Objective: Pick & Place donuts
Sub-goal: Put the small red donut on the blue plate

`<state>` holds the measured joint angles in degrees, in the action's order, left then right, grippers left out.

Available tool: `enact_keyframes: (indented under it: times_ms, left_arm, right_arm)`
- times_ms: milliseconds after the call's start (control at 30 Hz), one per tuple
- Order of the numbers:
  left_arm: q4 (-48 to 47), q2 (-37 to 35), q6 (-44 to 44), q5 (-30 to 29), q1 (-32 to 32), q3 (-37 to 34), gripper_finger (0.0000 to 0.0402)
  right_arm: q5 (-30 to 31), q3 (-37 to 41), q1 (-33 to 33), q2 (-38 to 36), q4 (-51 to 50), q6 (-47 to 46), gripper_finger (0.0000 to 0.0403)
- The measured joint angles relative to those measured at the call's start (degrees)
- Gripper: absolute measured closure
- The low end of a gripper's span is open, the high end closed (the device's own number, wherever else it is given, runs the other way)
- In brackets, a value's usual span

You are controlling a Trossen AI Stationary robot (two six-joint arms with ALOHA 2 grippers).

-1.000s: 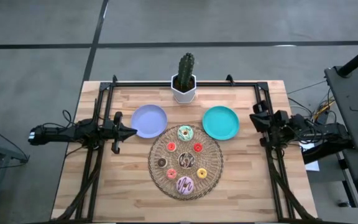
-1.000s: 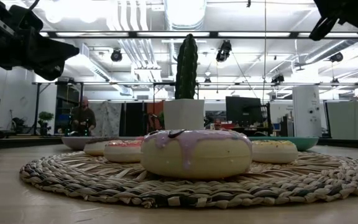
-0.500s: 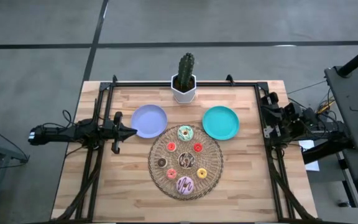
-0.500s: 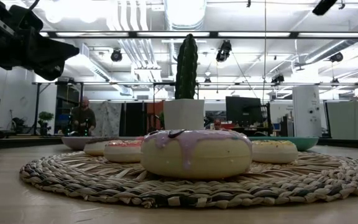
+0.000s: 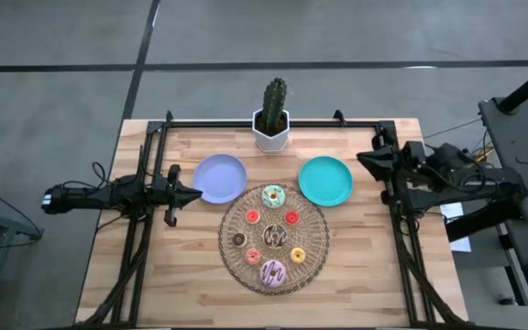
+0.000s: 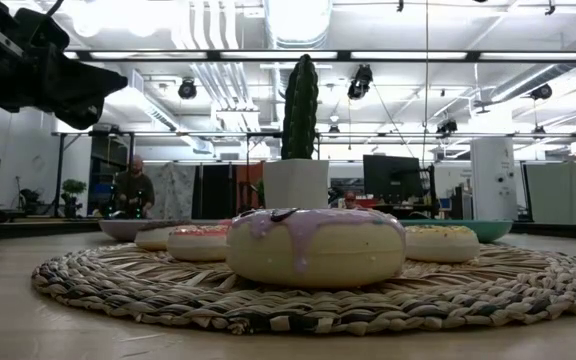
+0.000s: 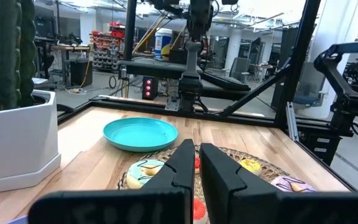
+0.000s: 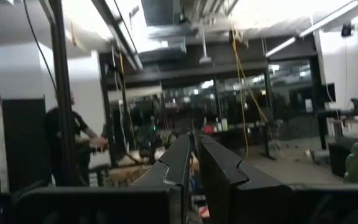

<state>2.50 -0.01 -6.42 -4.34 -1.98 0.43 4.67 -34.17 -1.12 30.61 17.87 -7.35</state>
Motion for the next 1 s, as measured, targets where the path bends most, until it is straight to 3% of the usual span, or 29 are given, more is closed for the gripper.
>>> enact_keyframes:
  times_ms: [667,1000]
  left_arm:
    - [0.0,0.0,0.0,0.0,0.0,0.0,0.0402]
    - [0.0,0.0,0.0,0.0,0.0,0.0,0.0402]
  right_arm:
    - [-0.1,-15.0,0.0,18.8,-5.7,-0.1,0.0374]
    - [-0.1,-29.2,0.0,28.4,-30.0,1.3,0.0374]
